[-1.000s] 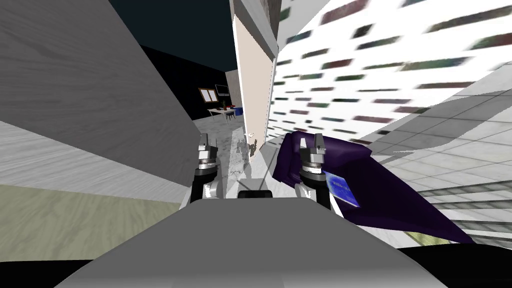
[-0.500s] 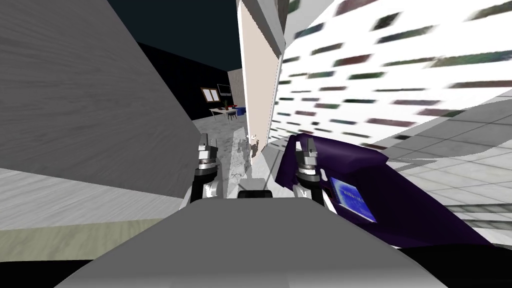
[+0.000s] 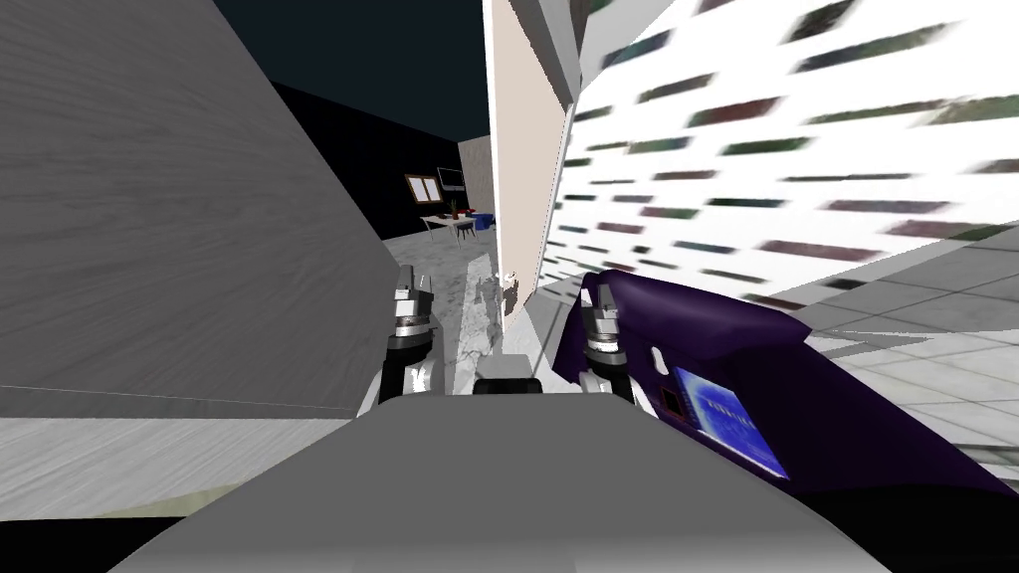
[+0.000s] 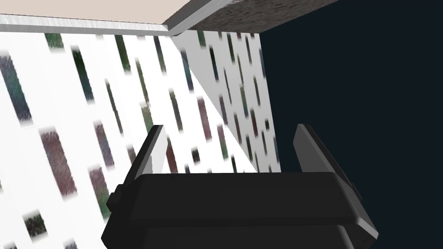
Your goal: Push the door open
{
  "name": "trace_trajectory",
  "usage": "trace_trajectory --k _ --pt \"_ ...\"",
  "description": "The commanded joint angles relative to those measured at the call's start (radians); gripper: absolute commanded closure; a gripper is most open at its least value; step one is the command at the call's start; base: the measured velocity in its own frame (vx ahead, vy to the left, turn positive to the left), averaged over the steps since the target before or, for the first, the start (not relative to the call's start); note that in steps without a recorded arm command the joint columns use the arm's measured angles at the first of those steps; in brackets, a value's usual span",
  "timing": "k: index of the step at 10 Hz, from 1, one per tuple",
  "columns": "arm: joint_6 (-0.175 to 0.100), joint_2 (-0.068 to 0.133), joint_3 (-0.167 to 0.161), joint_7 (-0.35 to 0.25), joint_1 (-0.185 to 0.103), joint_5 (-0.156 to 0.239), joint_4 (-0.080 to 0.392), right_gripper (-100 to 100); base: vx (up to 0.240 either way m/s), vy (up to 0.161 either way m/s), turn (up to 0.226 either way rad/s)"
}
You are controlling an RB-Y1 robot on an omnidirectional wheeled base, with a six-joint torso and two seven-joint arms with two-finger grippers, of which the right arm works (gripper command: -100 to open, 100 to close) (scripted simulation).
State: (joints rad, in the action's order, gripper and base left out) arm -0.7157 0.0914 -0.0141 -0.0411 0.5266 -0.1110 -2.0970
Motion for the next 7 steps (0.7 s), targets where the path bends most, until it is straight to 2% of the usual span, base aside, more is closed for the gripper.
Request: trace_trajectory --k 1,4,5,7 --pt "-0.023 0.007 0.0 -0.007 -0.001 -0.007 0.03 -100 0.097 0.044 0.042" --pt "-0.06 0.016 -0.008 -0.014 -0.001 -0.023 0.08 -100 0.099 0.033 0.039" --pt "-0.085 0.022 -0.013 -0.019 -0.001 -0.034 0.114 -100 0.138 0.031 0.08" --pt "-0.112 0.029 -0.019 -0.024 -0.001 -0.046 0.151 -100 0.149 0.069 0.05"
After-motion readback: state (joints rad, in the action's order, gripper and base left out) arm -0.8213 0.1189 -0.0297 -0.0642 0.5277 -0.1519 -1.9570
